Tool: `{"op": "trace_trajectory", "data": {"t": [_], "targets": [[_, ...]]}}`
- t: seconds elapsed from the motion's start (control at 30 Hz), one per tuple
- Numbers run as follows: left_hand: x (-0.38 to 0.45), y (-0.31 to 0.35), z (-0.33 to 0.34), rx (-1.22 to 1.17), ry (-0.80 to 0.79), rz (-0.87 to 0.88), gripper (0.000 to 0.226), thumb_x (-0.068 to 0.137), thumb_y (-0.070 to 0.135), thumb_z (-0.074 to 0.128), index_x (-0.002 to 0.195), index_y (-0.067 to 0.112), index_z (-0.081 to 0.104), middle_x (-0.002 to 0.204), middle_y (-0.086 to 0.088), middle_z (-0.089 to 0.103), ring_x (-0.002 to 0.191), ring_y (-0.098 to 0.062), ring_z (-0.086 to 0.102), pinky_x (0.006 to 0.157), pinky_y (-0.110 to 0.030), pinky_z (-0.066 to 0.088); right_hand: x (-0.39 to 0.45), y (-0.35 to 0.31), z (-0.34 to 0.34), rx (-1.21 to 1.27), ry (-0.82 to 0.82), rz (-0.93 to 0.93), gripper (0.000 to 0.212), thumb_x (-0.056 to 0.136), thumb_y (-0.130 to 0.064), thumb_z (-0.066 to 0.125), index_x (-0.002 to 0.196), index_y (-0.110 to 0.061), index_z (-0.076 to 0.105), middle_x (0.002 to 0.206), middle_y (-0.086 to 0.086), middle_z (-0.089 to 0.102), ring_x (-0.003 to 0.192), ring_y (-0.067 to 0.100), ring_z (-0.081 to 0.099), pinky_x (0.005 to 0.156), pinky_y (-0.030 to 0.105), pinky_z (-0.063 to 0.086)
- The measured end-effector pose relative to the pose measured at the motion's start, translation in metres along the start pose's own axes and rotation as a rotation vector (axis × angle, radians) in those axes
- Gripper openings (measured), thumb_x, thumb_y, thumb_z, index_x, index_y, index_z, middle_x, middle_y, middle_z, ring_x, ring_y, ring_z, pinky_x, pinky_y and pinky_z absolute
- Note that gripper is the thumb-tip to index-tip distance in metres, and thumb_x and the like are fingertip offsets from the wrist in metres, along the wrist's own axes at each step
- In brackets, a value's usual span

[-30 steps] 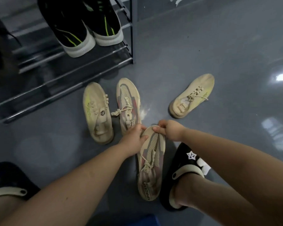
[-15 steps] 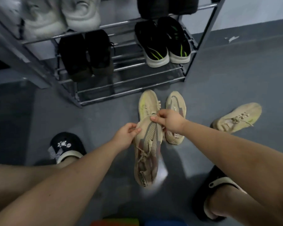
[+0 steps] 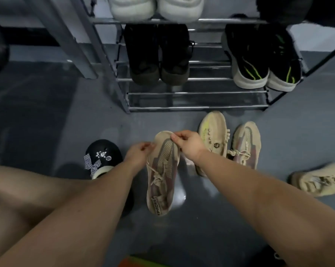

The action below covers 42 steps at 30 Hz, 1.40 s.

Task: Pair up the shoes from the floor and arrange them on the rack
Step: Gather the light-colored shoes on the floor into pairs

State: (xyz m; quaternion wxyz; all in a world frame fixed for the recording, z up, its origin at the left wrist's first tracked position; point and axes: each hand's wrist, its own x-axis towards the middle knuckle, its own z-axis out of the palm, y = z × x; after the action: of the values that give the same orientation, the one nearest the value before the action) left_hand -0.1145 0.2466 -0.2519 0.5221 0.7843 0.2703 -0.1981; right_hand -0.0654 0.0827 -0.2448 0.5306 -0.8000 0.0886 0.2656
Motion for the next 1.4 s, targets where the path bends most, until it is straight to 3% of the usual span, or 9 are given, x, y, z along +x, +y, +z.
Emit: {"op": "trace_trajectory", "data": {"t": [0.13, 0.23, 0.4, 0.57, 0.73, 0.87, 1.0, 1.13, 1.4], "targets": [[0.017, -0.014, -0.006, -0.019, 0.066, -0.030, 0.034, 0.092, 0.026, 0.057, 0.116, 0.002, 0.065, 0.109, -0.018, 0.068, 0.097, -0.026, 0.065, 0.084, -0.030, 0.048, 0.024, 0.003, 0.021, 0.053, -0.018, 0.055, 0.026, 0.090, -0.022, 0.063, 0.107, -0.003, 0.069, 0.094, 0.007, 0.066, 0.087, 0.018, 0.059, 0.090, 0.036, 0.050], [0.027, -0.023, -0.009, -0.030, 0.100, -0.097, 0.034, 0.093, 0.026, 0.056, 0.116, 0.003, 0.065, 0.112, -0.016, 0.068, 0.103, -0.028, 0.064, 0.090, -0.032, 0.048, 0.038, 0.004, 0.035, 0.073, -0.063, 0.107, 0.027, 0.090, -0.020, 0.064, 0.108, 0.000, 0.068, 0.099, 0.011, 0.068, 0.089, 0.020, 0.060, 0.091, 0.037, 0.050], [0.036, -0.029, -0.005, -0.062, 0.097, -0.181, 0.034, 0.096, 0.018, 0.050, 0.126, 0.006, 0.059, 0.114, -0.012, 0.065, 0.100, -0.023, 0.061, 0.085, -0.026, 0.045, 0.052, 0.000, 0.047, -0.214, -0.188, 0.095, 0.036, 0.098, -0.027, 0.049, 0.126, -0.009, 0.060, 0.126, 0.010, 0.062, 0.118, 0.024, 0.057, 0.094, 0.023, 0.039], [0.031, -0.028, -0.004, 0.003, 0.019, -0.220, 0.034, 0.097, 0.025, 0.048, 0.123, 0.005, 0.057, 0.112, -0.012, 0.064, 0.108, -0.029, 0.059, 0.098, -0.033, 0.043, 0.054, -0.001, 0.037, -0.389, -0.337, 0.134, 0.053, 0.101, -0.030, 0.041, 0.146, -0.005, 0.031, 0.151, 0.008, 0.038, 0.140, 0.021, 0.034, 0.106, 0.021, 0.024], [0.018, -0.009, 0.001, 0.390, -0.009, -0.083, 0.048, 0.099, 0.034, 0.040, 0.142, 0.013, 0.038, 0.144, -0.010, 0.043, 0.131, -0.029, 0.043, 0.105, -0.031, 0.033, 0.047, 0.002, 0.012, -0.390, -0.245, 0.089, 0.059, 0.097, -0.032, 0.050, 0.148, -0.012, 0.030, 0.149, 0.006, 0.040, 0.137, 0.022, 0.039, 0.110, 0.023, 0.026], [0.004, 0.010, 0.020, 0.676, -0.070, 0.111, 0.051, 0.099, 0.038, 0.037, 0.146, 0.021, 0.029, 0.158, -0.003, 0.017, 0.143, -0.027, 0.022, 0.113, -0.035, 0.023, 0.023, 0.012, -0.032, -0.819, -0.180, -0.065, 0.056, 0.098, -0.036, 0.044, 0.148, -0.019, 0.028, 0.149, 0.011, 0.038, 0.135, 0.030, 0.039, 0.109, 0.033, 0.032], [-0.013, 0.029, 0.060, 0.894, -0.162, 0.266, 0.057, 0.098, 0.043, 0.038, 0.148, 0.020, 0.025, 0.160, -0.005, 0.008, 0.146, -0.025, 0.011, 0.117, -0.035, 0.014, -0.014, 0.036, -0.083, -1.089, -0.080, -0.066, 0.053, 0.097, -0.033, 0.042, 0.147, -0.021, 0.028, 0.150, 0.008, 0.034, 0.136, 0.031, 0.033, 0.109, 0.041, 0.031], [-0.030, 0.043, 0.102, 1.069, -0.254, 0.442, 0.062, 0.096, 0.045, 0.040, 0.149, 0.018, 0.022, 0.160, -0.009, 0.005, 0.145, -0.028, 0.013, 0.117, -0.038, 0.016, -0.053, 0.068, -0.123, -1.155, -0.030, 0.033, 0.055, 0.097, -0.036, 0.038, 0.149, -0.020, 0.025, 0.153, 0.009, 0.026, 0.140, 0.031, 0.026, 0.114, 0.044, 0.019], [-0.034, 0.059, 0.167, 1.226, -0.378, 0.599, 0.062, 0.095, 0.046, 0.041, 0.149, 0.020, 0.022, 0.160, -0.006, -0.001, 0.147, -0.026, 0.003, 0.118, -0.039, 0.006, -0.091, 0.128, -0.167, -1.054, 0.021, 0.194, 0.065, 0.092, -0.044, 0.050, 0.147, -0.019, 0.026, 0.148, 0.007, 0.034, 0.137, 0.028, 0.031, 0.111, 0.037, 0.026]]}}
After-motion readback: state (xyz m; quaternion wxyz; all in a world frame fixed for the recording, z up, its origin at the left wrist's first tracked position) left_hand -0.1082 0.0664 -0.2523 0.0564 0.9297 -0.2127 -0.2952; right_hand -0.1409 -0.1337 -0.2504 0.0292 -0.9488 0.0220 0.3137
